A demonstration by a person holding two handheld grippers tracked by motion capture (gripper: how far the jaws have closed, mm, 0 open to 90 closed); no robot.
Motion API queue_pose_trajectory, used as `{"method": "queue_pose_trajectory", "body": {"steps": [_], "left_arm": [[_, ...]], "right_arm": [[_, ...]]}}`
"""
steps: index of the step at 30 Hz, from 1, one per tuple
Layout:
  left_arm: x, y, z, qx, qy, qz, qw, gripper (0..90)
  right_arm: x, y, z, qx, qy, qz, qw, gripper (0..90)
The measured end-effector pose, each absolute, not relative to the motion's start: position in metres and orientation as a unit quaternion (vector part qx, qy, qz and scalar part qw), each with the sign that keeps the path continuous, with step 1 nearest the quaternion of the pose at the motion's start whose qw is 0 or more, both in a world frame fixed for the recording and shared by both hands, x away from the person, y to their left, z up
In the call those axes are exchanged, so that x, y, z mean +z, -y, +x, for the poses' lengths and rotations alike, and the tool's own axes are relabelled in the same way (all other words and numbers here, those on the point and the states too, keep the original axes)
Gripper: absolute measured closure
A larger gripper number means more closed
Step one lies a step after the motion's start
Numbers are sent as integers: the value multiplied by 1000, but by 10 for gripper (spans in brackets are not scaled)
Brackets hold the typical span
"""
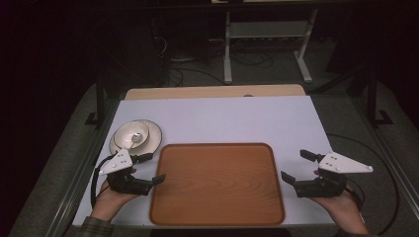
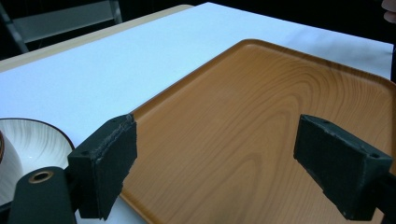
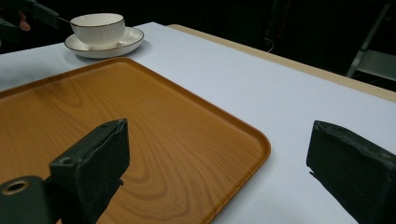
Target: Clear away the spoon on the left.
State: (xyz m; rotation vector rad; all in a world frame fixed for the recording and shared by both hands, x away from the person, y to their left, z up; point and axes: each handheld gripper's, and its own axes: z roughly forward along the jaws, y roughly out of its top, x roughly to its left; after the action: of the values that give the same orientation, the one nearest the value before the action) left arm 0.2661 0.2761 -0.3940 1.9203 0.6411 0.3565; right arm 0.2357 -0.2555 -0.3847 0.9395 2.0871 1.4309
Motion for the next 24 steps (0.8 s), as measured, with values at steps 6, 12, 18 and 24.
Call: {"method": "queue_pose_trajectory", "body": {"steps": [6,12,18,24], "left_arm": [[-394,-274,266,147,-266,801,515,133],[-394,-272,267,147,-269,802,513,138],[-394,-272,270,147,-277,801,510,159],[-395,-274,274,153,-282,802,504,209]], "right_arm": [[-387,256,236,513,-756,341,219,54],[-390,255,238,505,-761,344,218,55],[-391,255,239,504,-762,344,216,55],[-392,255,240,503,-762,346,216,56]]}}
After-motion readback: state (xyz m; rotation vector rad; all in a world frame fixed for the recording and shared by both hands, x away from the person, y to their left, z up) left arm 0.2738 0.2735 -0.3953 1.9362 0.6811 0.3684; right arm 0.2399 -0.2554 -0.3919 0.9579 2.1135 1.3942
